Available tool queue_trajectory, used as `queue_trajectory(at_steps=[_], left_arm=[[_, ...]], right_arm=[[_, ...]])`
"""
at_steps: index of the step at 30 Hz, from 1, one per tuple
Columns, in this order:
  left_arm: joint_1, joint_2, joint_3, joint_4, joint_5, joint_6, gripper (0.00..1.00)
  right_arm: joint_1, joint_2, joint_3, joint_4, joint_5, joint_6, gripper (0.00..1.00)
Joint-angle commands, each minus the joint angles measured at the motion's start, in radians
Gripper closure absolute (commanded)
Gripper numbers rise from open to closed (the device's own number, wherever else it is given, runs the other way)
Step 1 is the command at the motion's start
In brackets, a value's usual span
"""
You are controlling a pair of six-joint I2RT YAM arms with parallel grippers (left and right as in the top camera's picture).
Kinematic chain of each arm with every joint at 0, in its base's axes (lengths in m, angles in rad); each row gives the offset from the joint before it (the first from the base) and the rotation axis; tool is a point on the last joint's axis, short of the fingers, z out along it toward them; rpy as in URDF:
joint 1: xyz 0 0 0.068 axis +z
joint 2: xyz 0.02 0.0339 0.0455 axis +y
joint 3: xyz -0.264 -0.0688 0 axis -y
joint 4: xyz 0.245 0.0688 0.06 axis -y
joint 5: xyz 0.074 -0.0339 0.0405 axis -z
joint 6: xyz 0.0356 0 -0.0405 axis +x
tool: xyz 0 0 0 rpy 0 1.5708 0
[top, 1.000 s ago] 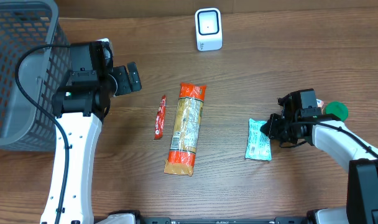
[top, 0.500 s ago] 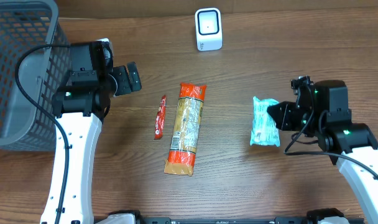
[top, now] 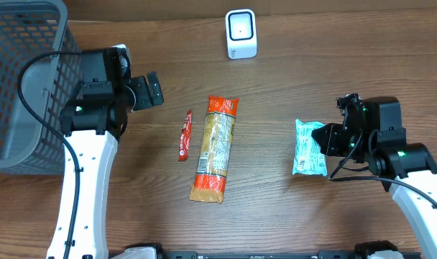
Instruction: Scan the item barcode
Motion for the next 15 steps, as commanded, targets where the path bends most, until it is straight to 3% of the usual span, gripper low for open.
queue_trajectory(at_steps=[1, 15], left_arm=[[-0.001, 0.005, 0.005, 0.001, -0.013, 0.013, 0.00], [0.000, 0.005, 0.005, 0.001, -0.013, 0.013, 0.00]], right_arm=[[-0.003, -0.008, 0.015, 0.008, 0.002, -0.005, 0.96], [-0.003, -0.008, 0.016, 0.011, -0.016, -0.002, 0.96]])
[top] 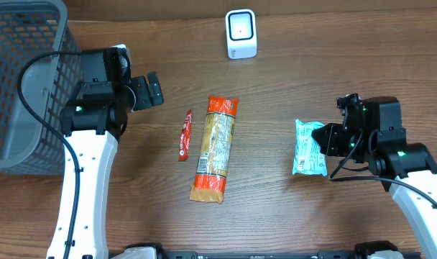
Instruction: Scan the item barcode
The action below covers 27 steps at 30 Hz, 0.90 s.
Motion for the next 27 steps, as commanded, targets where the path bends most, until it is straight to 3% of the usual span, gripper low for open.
queue_trajectory(at_steps=[1, 10, 18, 27], left_arm=[[0.000, 0.005, 0.005, 0.001, -0.013, 0.013, 0.00], [0.000, 0.005, 0.005, 0.001, -0.013, 0.013, 0.00], [-0.001, 0.005, 0.005, 0.001, -0.013, 0.013, 0.00], [0.000, 0.005, 0.005, 0.001, -0.013, 0.013, 0.00]], right_arm=[[-0.003, -0.008, 0.020, 0.014, -0.033, 0.002, 0.96], [-0.003, 0.024, 0.263, -0.160, -0.035, 0.022, 0.97], [-0.002, 0.178, 0.676, -0.518, 0.064, -0.045, 0.97], [-0.001, 0.216, 0.760, -0.487, 0.063, -0.041, 0.97]])
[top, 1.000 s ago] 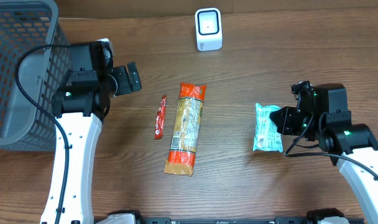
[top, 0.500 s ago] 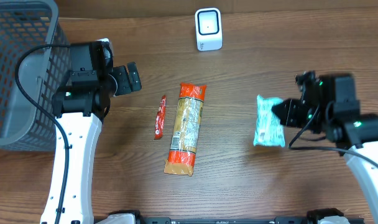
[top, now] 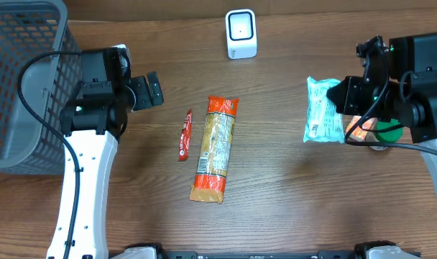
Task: Scan the item barcode
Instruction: 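Carry the wipe pack up to the white barcode scanner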
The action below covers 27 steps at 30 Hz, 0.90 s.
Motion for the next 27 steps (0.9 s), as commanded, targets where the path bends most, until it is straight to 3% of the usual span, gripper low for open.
queue_trajectory(at_steps=[1, 10, 17, 21, 27], left_arm=[[0.000, 0.005, 0.005, 0.001, -0.013, 0.012, 0.00], [0.000, 0.005, 0.005, 0.001, -0.013, 0.012, 0.00], [0.000, 0.005, 0.005, 0.001, -0.013, 0.012, 0.00], [0.000, 0.005, 0.005, 0.001, -0.013, 0.012, 0.00], [0.000, 0.005, 0.005, 0.001, -0.013, 0.012, 0.00]], right_arm=[[-0.001, 0.018, 0.037, 0.011, 0.007, -0.008, 0.97], [0.034, 0.194, 0.226, -0.025, 0.014, -0.028, 0.97], [0.192, 0.563, 0.755, -0.178, 0.248, -0.027, 0.97], [0.247, 0.688, 0.810, -0.067, 0.380, -0.042, 0.97], [0.325, 0.835, 0.803, 0.236, 0.620, -0.196, 0.96]])
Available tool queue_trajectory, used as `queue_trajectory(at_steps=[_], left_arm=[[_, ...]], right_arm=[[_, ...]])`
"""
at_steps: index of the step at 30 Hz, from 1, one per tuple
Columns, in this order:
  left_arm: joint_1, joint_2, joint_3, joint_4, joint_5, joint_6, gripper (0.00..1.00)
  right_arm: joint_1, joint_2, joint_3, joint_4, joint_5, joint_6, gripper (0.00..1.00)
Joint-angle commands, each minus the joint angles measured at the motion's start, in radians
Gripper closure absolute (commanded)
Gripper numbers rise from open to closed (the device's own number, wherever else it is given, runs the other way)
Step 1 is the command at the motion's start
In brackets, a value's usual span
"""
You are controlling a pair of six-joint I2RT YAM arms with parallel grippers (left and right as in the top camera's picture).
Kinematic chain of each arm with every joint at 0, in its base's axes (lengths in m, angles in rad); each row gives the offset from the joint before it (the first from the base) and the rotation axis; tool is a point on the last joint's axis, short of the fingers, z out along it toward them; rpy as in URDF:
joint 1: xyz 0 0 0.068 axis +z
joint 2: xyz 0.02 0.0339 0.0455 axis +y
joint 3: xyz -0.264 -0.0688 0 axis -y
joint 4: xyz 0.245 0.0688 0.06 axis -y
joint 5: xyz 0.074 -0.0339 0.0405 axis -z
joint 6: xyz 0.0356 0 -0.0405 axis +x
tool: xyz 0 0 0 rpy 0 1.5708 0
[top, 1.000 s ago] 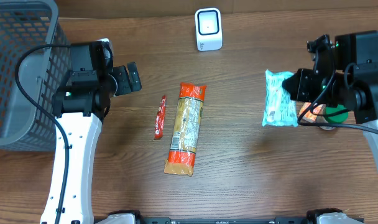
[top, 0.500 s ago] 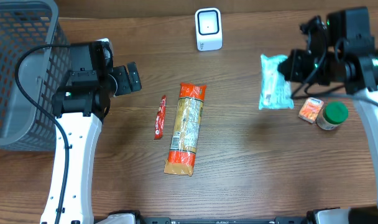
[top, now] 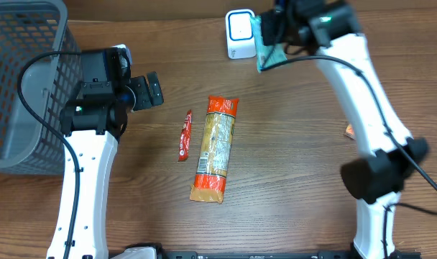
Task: Scan the item barcode
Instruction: 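Carry the wipe pack up to the white barcode scanner, then hold the wipe pack in front of the scanner window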
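The white barcode scanner point(top: 238, 32) stands at the far middle of the table. My right gripper point(top: 270, 30) is shut on a pale teal snack packet point(top: 264, 52), held up right beside the scanner's right side, its lower edge hanging below the fingers. The right arm reaches across the table from the front right. Near the basket, my left gripper point(top: 148, 91) is open and holds nothing.
A long orange packet point(top: 215, 147) and a small red stick packet point(top: 184, 134) lie mid-table. At the left edge stands a grey mesh basket point(top: 21, 79). A small orange item point(top: 347, 130) peeks out beside the right arm.
My right gripper has carried the teal packet from the right side of the table to the far middle, up against the scanner. The left arm and the other packets have not moved.
My right gripper sat on the teal packet lying on the table at the right, unchanged half a second later. Then it held the packet lifted, farther back at the right. Now the packet is beside the scanner.
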Motion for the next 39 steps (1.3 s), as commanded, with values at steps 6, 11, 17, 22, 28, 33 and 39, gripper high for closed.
queue_trajectory(at_steps=[6, 11, 17, 22, 28, 33, 39], left_arm=[[0.000, 0.005, 0.005, 0.001, -0.013, 0.013, 0.00], [0.000, 0.005, 0.005, 0.001, -0.012, 0.013, 0.00], [0.000, 0.005, 0.005, 0.001, -0.013, 0.013, 0.00], [-0.001, 0.005, 0.005, 0.001, -0.013, 0.013, 0.00], [-0.001, 0.005, 0.005, 0.001, -0.013, 0.013, 0.00], [-0.001, 0.005, 0.005, 0.001, -0.013, 0.013, 0.00], [-0.001, 0.005, 0.005, 0.001, -0.012, 0.013, 0.00]], right_arm=[[0.117, 0.201, 0.020, 0.456, 0.537, -0.325, 0.96], [0.170, 0.349, 0.020, 0.855, 0.819, -0.570, 0.96], [0.185, 0.458, 0.020, 1.176, 0.976, -0.666, 0.96], [0.185, 0.501, 0.020, 1.295, 0.975, -0.644, 0.96], [0.185, 0.527, 0.020, 1.324, 0.933, -0.621, 0.96], [0.185, 0.554, 0.020, 1.331, 0.899, -0.603, 0.96], [0.178, 0.594, 0.020, 1.414, 0.853, -0.614, 0.96]])
